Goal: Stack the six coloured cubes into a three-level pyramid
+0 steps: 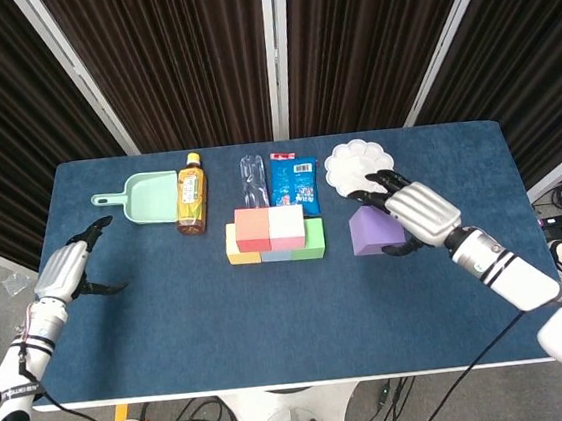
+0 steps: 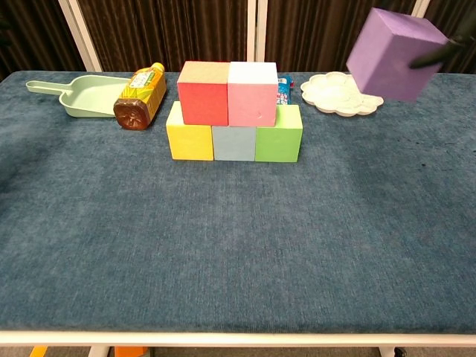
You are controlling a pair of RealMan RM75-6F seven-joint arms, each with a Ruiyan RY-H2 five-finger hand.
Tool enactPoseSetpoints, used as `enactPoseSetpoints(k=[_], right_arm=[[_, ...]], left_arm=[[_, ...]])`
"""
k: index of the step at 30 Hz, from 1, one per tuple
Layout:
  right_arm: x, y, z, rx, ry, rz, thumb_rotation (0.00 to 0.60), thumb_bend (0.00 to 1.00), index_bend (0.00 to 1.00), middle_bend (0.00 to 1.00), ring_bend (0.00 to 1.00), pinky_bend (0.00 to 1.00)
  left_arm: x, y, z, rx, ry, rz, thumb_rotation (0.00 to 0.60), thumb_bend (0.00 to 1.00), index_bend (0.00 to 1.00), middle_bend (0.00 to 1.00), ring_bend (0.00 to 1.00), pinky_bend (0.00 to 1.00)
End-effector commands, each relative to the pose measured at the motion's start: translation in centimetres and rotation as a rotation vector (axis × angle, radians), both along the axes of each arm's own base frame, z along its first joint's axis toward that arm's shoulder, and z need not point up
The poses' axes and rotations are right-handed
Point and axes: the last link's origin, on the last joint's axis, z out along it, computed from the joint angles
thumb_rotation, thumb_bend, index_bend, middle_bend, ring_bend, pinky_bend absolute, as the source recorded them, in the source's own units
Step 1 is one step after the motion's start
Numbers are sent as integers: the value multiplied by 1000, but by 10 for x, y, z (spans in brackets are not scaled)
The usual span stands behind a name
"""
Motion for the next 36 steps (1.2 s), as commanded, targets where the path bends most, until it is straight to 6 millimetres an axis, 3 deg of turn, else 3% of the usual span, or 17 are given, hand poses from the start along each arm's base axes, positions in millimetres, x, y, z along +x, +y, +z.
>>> enactPoseSetpoints(k=[1, 8, 14, 27, 36], right_arm=[[39, -15, 0, 36, -13, -7, 600, 145, 133, 402, 33, 0], [88, -35, -18, 66, -3, 18, 600, 145, 128, 394, 33, 0], [118, -48, -32, 60, 21, 37, 600, 143, 128, 394, 33, 0], [155, -61, -77, 44, 76, 27, 600, 139, 128, 390, 33, 0], [173, -63, -94, 23, 98, 24, 600, 137, 128, 388, 33, 0]], left_arm=[[0, -1, -1, -5, 3, 1, 600, 95, 0, 68, 131, 136], [-1, -3, -1, -9, 2, 8, 600, 95, 0, 68, 131, 136], [-2, -3, 1, -7, 1, 10, 600, 95, 0, 68, 131, 137], [-7, -3, -3, 12, 39, -6, 600, 95, 0, 68, 131, 136], [-16, -5, -19, 97, 273, -131, 600, 95, 0, 68, 131, 135]])
